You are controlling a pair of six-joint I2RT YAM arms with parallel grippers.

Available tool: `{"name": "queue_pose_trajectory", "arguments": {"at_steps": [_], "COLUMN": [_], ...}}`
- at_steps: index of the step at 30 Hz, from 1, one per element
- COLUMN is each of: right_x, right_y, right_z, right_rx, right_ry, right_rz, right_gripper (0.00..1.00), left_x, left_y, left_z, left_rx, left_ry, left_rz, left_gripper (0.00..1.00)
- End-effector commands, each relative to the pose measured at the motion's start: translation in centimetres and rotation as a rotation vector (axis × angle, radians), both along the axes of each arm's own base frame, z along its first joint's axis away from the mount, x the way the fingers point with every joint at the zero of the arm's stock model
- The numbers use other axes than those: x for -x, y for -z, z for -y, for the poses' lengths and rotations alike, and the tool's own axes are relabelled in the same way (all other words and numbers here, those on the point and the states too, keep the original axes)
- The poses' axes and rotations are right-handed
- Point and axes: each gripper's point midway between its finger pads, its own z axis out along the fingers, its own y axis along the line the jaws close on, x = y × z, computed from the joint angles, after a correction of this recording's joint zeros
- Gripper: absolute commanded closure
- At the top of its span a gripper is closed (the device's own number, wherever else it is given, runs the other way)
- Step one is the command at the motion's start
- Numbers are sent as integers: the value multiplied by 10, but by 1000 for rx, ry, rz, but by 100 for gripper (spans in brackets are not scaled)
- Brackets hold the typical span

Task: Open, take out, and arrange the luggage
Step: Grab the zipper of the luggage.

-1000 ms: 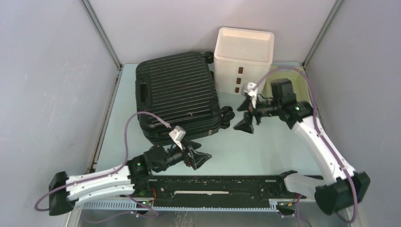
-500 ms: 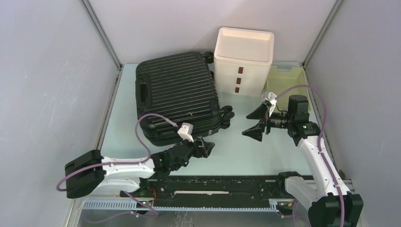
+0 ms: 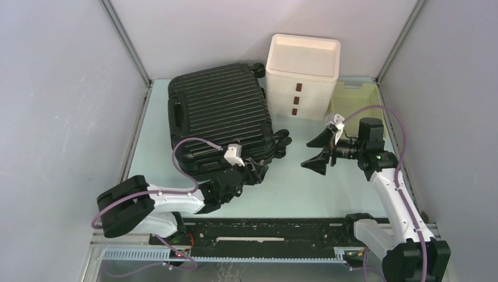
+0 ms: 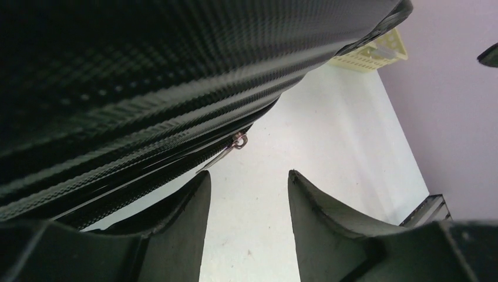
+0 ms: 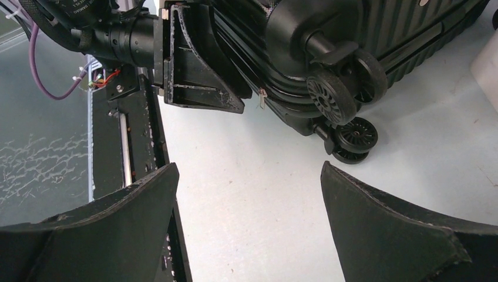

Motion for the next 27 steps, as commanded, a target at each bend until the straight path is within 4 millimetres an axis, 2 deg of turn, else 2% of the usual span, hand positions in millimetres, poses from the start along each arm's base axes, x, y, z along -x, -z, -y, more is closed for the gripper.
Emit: {"name": "queue_pose_trajectory", "arguments": {"at_steps": [1, 9, 13, 17, 19, 27], "right_x": [-5, -5, -6, -6, -6, -4], "right_y": [-6, -4, -3, -3, -4, -2], "right_z": [0, -1, 0, 0, 0, -2], "right_rx": [4, 10, 13, 16, 17, 25], "right_ry": [-3, -7, -6, -5, -5, -14], "right_rz": [43, 42, 42, 48, 52, 55], "right_gripper": [0, 0, 0, 0, 0, 0], "left_x": [-21, -29, -28, -28, -26, -32], "left_y": [-25, -18, -16, 6, 11, 12], "left_z": [11, 0, 4, -10, -18, -15], "left_rx": [82, 95, 47, -16, -30, -88], "left_ry": [-43, -135, -159, -259, -297, -344], "left_rz": [53, 99, 137, 71, 69, 62], "left_gripper": [45, 51, 47, 44, 43, 42]}}
